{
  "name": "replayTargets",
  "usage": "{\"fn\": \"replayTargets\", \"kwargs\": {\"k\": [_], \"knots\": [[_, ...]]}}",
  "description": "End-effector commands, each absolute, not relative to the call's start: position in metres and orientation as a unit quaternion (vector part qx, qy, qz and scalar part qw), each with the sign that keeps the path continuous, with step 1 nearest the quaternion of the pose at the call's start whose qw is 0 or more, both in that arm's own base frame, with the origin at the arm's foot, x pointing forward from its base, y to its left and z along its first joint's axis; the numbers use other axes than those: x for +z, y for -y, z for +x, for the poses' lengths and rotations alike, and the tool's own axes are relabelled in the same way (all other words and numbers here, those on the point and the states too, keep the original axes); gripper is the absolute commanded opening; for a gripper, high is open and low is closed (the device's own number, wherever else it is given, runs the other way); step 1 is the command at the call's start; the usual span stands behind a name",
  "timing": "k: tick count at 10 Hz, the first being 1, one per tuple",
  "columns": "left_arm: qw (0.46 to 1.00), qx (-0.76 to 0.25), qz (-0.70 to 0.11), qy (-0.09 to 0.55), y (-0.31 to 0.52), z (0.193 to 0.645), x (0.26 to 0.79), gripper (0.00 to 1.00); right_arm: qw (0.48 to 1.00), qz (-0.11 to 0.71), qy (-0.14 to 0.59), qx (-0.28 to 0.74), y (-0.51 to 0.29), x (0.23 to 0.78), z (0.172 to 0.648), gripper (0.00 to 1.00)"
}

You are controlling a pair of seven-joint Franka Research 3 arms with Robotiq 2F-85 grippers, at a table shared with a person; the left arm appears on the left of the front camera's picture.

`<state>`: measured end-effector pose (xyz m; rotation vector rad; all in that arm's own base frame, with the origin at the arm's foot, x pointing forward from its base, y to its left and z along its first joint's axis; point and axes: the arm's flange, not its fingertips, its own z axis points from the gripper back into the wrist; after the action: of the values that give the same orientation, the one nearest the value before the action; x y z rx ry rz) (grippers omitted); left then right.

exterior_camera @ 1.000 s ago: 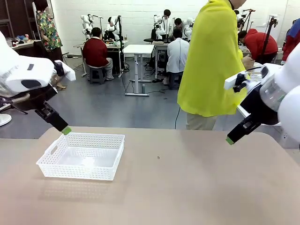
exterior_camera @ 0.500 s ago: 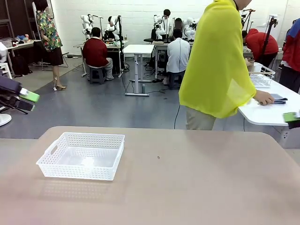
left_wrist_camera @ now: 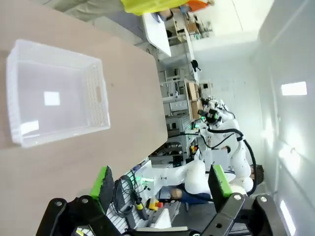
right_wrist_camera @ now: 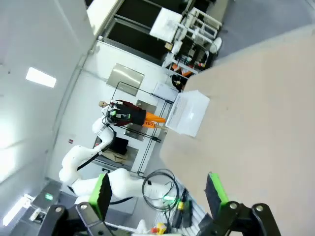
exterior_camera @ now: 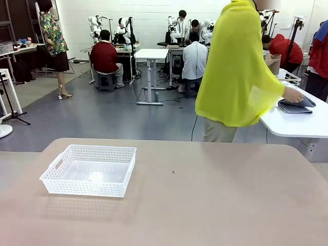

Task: Clean and organize the cups into the basket.
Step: Pick up the Organizing basket and move it to the center of the table, then pick up the Reusable plastic cup from the right side of the table and place it inside the Organizing basket.

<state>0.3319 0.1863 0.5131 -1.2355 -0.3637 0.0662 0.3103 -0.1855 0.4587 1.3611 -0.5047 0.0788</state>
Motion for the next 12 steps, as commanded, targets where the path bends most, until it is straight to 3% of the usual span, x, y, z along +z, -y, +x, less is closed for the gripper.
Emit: {"fn": "replayTargets", "kwargs": {"k": [1,7,9,10,12], "knots": [[0.815,0.038,-0.556,0.157,-0.2,0.331,0.515,1.0,0.79,0.58,0.195,0.033,0.207,0.457,0.301,1.0],[0.837,0.083,-0.511,0.179,-0.257,0.286,0.517,1.0,0.791,0.561,0.243,-0.04,0.277,0.454,0.226,1.0],[0.831,0.106,-0.509,0.198,-0.265,0.279,0.516,1.0,0.781,0.563,0.263,-0.063,0.291,0.446,0.214,1.0],[0.833,0.098,-0.514,0.179,-0.261,0.286,0.516,1.0,0.775,0.565,0.277,-0.059,0.293,0.445,0.212,1.0],[0.833,0.098,-0.514,0.179,-0.261,0.286,0.516,1.0,0.787,0.558,0.253,-0.068,0.29,0.454,0.213,1.0]]}}
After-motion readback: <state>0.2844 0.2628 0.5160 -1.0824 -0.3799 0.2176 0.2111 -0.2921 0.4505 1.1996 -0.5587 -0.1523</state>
